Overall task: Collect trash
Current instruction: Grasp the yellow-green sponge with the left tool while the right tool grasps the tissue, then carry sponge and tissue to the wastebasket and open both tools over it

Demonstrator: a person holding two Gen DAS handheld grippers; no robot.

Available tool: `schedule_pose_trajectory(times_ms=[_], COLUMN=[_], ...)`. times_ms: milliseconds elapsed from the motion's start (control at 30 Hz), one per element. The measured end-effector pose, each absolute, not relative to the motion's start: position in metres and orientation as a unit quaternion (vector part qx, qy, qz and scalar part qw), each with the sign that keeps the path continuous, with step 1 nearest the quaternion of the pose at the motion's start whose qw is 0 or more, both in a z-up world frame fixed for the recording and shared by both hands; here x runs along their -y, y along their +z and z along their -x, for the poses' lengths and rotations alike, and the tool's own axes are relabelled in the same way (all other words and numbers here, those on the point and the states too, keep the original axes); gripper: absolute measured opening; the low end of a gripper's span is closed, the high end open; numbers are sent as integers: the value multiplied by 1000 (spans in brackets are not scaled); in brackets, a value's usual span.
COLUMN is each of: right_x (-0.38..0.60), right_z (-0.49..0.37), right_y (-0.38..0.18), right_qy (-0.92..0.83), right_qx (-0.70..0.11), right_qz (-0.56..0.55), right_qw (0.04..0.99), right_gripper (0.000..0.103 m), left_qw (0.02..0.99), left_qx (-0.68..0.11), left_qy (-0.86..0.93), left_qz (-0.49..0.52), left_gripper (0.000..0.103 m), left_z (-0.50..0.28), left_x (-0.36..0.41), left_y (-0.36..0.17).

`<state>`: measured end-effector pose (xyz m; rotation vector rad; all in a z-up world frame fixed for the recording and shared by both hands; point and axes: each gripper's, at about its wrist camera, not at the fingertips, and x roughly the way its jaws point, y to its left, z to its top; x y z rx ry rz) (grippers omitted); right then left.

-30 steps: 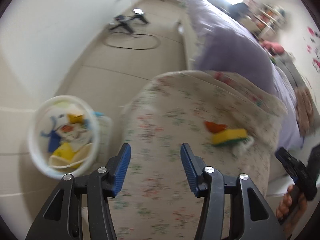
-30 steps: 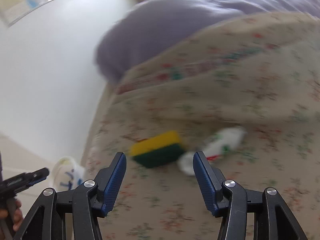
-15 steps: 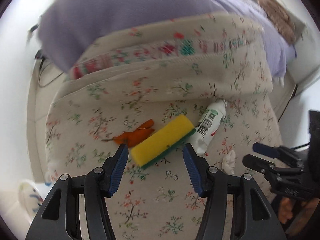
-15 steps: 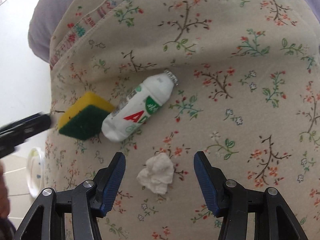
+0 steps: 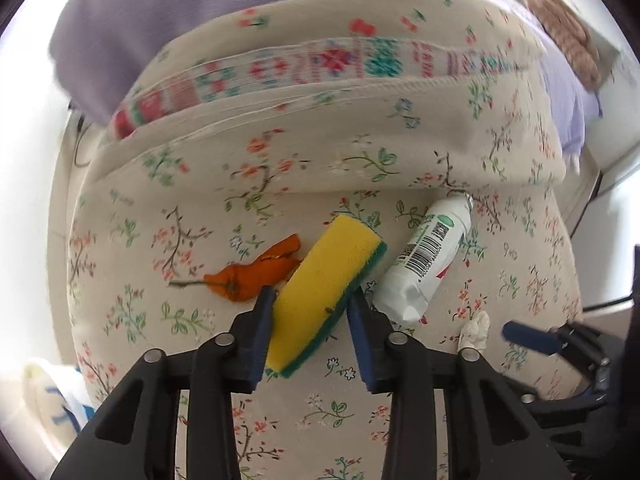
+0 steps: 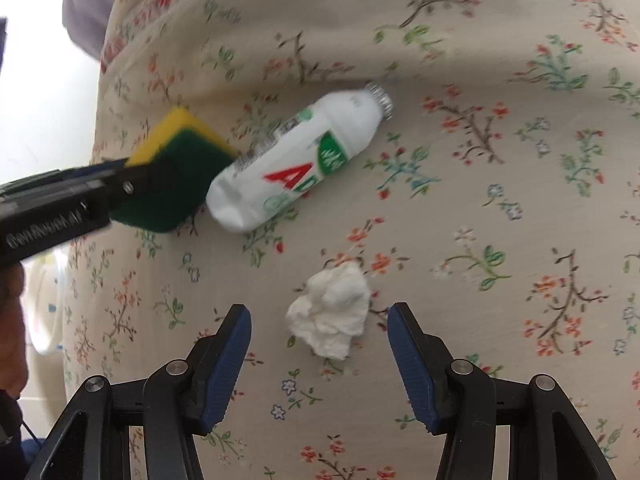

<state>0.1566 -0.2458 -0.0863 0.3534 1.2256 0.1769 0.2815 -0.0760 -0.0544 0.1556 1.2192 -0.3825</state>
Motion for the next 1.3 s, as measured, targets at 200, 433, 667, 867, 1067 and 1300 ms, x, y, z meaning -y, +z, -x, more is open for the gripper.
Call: schedule_pose_trajectory(times_ms=[200, 433, 667, 867, 1067, 1300], right_x=[234, 220, 221, 227, 231, 230], right_z=[-166, -175, -170, -166, -163, -161], right_y=[-98, -110, -98, -82, -62, -53], right_qy=[55, 38, 32, 43, 68, 86], right_qx=[-578, -581, -550, -519, -488, -458], right_qz=[-132, -106, -121, -138, -155, -162], right_qw=[803, 806, 826, 842, 856, 870], right_gripper=[61, 25, 16, 15, 15, 15], left_qw=[806, 813, 822, 830, 843, 857], left_qx=[-567, -558, -536, -507, -461, -407], left_qy=[-170, -163, -153, -131, -67, 15], left_qz=[-19, 36, 114, 192, 268, 315], left_gripper=[30, 29, 28, 28, 28, 28], left_z=[-274, -253, -229, -208, -179, -136], left_x=[51, 19, -23, -61, -134, -213], left_y=[-49, -31, -15, -5, 14, 33])
